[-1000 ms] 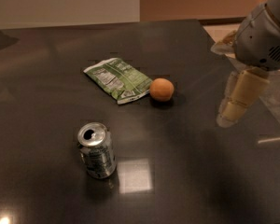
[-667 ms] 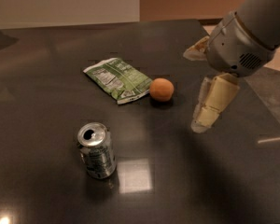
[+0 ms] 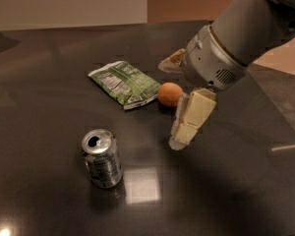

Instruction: Knock 7up can over

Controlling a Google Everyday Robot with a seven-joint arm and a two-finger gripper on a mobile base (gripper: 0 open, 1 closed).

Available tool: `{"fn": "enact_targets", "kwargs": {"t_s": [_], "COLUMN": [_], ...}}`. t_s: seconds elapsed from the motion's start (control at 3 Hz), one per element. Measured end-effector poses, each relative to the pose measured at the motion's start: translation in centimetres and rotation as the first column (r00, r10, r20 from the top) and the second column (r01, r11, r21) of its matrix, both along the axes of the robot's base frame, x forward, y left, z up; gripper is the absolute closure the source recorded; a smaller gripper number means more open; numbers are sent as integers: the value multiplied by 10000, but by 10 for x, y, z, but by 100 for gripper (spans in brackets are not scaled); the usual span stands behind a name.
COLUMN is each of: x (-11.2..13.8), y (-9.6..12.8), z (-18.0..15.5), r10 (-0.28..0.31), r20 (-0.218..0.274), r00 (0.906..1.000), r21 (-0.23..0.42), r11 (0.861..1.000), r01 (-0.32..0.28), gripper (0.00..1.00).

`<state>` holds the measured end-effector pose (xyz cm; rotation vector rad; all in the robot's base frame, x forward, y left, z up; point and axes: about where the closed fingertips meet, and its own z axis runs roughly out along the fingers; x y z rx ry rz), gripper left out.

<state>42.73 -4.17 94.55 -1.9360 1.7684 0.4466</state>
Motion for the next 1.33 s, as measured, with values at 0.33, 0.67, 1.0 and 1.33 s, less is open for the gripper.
{"fn": "enact_targets", "kwargs": {"t_s": [0.33,0.67,1.0,1.33], "x": [-15,-31,-42,-48], "y": [43,78,100,113], "z": [-19,-42,-58,-61], "r10": [818,1446,1896,2173], "r20": [-231,-555,-786,-956], "r00": [9964,9879,9787,9714], "r21": [325,408,451,647], "r11": [9962,9890,9814,9752], "r01": [-810,-1425,-1865,-2118], "gripper": [0,0,0,0]}}
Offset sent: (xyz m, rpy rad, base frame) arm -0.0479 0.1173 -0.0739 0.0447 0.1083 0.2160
